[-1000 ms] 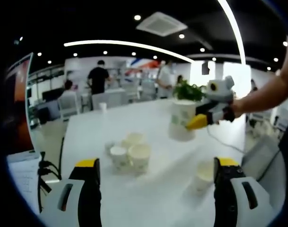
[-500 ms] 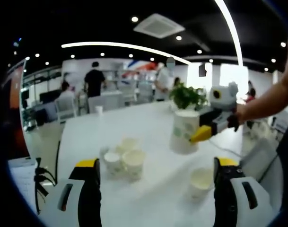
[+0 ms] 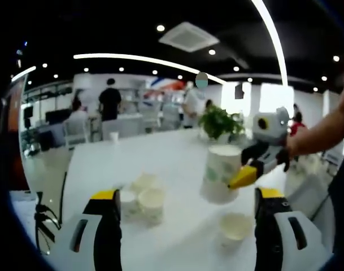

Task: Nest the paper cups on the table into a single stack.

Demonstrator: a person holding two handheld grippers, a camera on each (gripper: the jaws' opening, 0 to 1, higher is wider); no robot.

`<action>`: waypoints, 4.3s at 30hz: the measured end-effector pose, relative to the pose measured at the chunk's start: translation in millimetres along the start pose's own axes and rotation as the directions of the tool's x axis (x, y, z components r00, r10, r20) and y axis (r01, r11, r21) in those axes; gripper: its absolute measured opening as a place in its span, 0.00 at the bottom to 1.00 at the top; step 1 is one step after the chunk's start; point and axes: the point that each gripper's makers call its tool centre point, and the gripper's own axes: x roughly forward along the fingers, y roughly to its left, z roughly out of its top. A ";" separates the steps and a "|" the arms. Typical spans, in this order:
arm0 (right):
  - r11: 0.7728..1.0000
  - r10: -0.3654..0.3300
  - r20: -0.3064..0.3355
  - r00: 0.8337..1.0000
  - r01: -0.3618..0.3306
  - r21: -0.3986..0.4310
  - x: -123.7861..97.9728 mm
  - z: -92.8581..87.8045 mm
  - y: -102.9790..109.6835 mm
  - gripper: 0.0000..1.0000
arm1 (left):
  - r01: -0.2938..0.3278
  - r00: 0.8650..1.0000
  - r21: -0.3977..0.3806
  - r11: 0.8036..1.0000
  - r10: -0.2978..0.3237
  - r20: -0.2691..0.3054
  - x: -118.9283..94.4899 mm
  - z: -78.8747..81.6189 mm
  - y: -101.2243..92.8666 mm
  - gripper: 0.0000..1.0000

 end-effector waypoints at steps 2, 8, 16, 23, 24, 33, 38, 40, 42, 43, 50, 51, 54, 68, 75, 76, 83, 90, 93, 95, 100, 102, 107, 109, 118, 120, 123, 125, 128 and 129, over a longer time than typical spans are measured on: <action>1.000 0.007 -0.003 1.000 -0.007 -0.001 0.3 -1.0 3.4 0.38 | 0.010 1.000 0.016 1.000 -0.010 -0.003 1.6 1.3 -3.5 0.97; 1.000 0.018 -0.005 1.000 -0.018 0.017 -0.8 -3.6 11.7 0.38 | 0.039 0.999 0.022 0.999 -0.039 0.000 7.0 6.9 -15.1 0.95; 1.000 0.026 -0.015 1.000 -0.026 0.016 -3.1 -6.4 18.6 0.38 | 0.113 0.994 0.017 0.993 -0.113 -0.008 19.7 12.4 -34.0 0.82; 1.000 0.022 -0.024 0.999 -0.022 0.007 -6.0 -1.7 19.5 0.38 | 0.177 0.984 0.040 0.983 -0.176 -0.027 28.6 18.4 -52.4 0.74; 1.000 0.019 -0.033 0.999 -0.018 0.009 -6.6 -1.9 18.7 0.38 | 0.181 0.983 0.047 0.982 -0.180 -0.025 28.9 20.2 -53.9 0.73; 0.999 0.041 -0.025 0.999 -0.042 -0.030 -8.1 10.4 27.6 0.38 | 0.222 0.975 0.054 0.974 -0.221 -0.025 31.1 24.7 -64.7 0.61; 0.997 0.058 -0.052 0.997 -0.060 -0.050 -7.5 8.3 30.4 0.38 | 0.245 0.969 0.045 0.968 -0.243 -0.041 30.7 22.0 -70.7 0.55; 0.996 0.063 -0.058 0.996 -0.066 -0.056 -7.0 8.7 31.3 0.38 | 0.250 0.967 0.037 0.967 -0.249 -0.046 30.4 21.5 -72.1 0.53; 0.995 0.069 -0.064 0.996 -0.073 -0.067 -6.5 10.2 33.5 0.38 | 0.252 0.967 0.033 0.967 -0.250 -0.051 30.4 21.2 -72.7 0.52; 0.994 0.072 -0.069 0.995 -0.077 -0.074 -6.1 10.4 34.5 0.37 | 0.252 0.967 0.031 0.967 -0.250 -0.053 30.6 20.9 -73.0 0.51; 0.985 0.089 -0.096 0.991 -0.102 -0.136 -3.5 10.8 41.1 0.38 | 0.271 0.960 0.007 0.963 -0.270 -0.076 33.1 18.8 -79.0 0.44; 0.984 0.091 -0.101 0.991 -0.105 -0.143 -3.6 10.4 42.3 0.38 | 0.270 0.960 0.012 0.963 -0.268 -0.083 33.6 18.2 -79.1 0.42; 0.983 0.086 -0.109 0.990 -0.102 -0.152 -4.0 8.9 40.7 0.38 | 0.274 0.958 0.026 0.961 -0.271 -0.090 33.4 17.5 -80.2 0.39; 0.988 0.035 -0.023 0.999 -0.038 -0.152 -16.2 26.3 22.8 0.51 | 0.273 0.961 0.005 0.962 -0.272 -0.044 31.9 25.5 -72.5 0.37; 0.991 -0.033 0.039 0.999 0.037 -0.127 -32.2 34.8 0.0 0.70 | 0.252 0.967 -0.042 0.967 -0.251 0.032 30.4 38.9 -60.8 0.37; 0.993 -0.044 0.063 0.997 0.051 -0.109 -35.4 37.6 -2.8 0.73 | 0.253 0.967 -0.050 0.966 -0.251 0.042 29.8 41.2 -59.8 0.37; 0.990 -0.077 0.193 0.978 0.098 -0.103 -50.2 55.7 -2.6 0.99 | 0.251 0.965 -0.065 0.966 -0.244 0.092 27.8 49.7 -55.1 0.37; 0.993 -0.088 0.176 0.980 0.100 -0.058 -55.8 47.0 -2.2 0.90 | 0.258 0.958 -0.122 0.958 -0.237 0.162 23.4 59.6 -51.0 0.38; 0.997 -0.062 0.181 0.981 0.068 -0.023 -55.6 46.4 2.6 0.81 | 0.267 0.952 -0.134 0.954 -0.240 0.193 21.5 64.1 -50.6 0.38; 0.998 -0.061 0.178 0.982 0.065 -0.015 -55.3 45.6 2.3 0.71 | 0.274 0.946 -0.151 0.950 -0.238 0.220 19.4 69.5 -50.9 0.38; 0.999 -0.009 0.185 0.983 0.001 0.043 -51.6 49.9 10.3 0.52 | 0.279 0.940 -0.178 0.944 -0.231 0.252 17.8 74.2 -48.8 0.38; 0.999 0.013 0.177 0.984 -0.022 0.046 -49.2 52.7 14.2 0.45 | 0.280 0.940 -0.178 0.943 -0.232 0.252 17.3 73.7 -49.8 0.38; 0.995 0.059 0.168 0.984 -0.070 0.064 -44.3 53.3 23.4 0.38 | 0.289 0.933 -0.195 0.937 -0.230 0.275 14.8 76.3 -51.1 0.38; 0.994 0.067 0.177 0.982 -0.080 0.068 -43.6 55.6 26.2 0.38 | 0.290 0.933 -0.197 0.936 -0.231 0.276 14.4 76.6 -51.4 0.38; 0.986 0.117 0.193 0.974 -0.138 0.098 -48.8 60.5 31.0 0.28 | 0.298 0.942 -0.191 0.935 -0.256 0.218 9.4 61.6 -50.3 0.37; 0.984 0.128 0.203 0.971 -0.150 0.100 -50.9 63.7 32.1 0.26 | 0.312 0.942 -0.177 0.934 -0.280 0.182 7.9 54.7 -53.2 0.37; 0.979 0.156 0.204 0.967 -0.180 0.101 -51.8 65.4 36.3 0.23 | 0.344 0.936 -0.163 0.925 -0.322 0.145 5.6 47.4 -59.1 0.37; 0.974 0.177 0.205 0.963 -0.202 0.105 -52.4 66.7 39.8 0.21 | 0.363 0.929 -0.173 0.915 -0.343 0.139 4.6 45.1 -59.7 0.37; 0.968 0.200 0.218 0.955 -0.227 0.110 -54.2 71.1 42.3 0.19 | 0.385 0.921 -0.181 0.905 -0.365 0.133 2.7 44.6 -59.7 0.37; 0.966 0.207 0.223 0.953 -0.235 0.109 -55.1 73.0 43.7 0.18 | 0.401 0.915 -0.188 0.897 -0.382 0.132 1.3 44.9 -61.0 0.37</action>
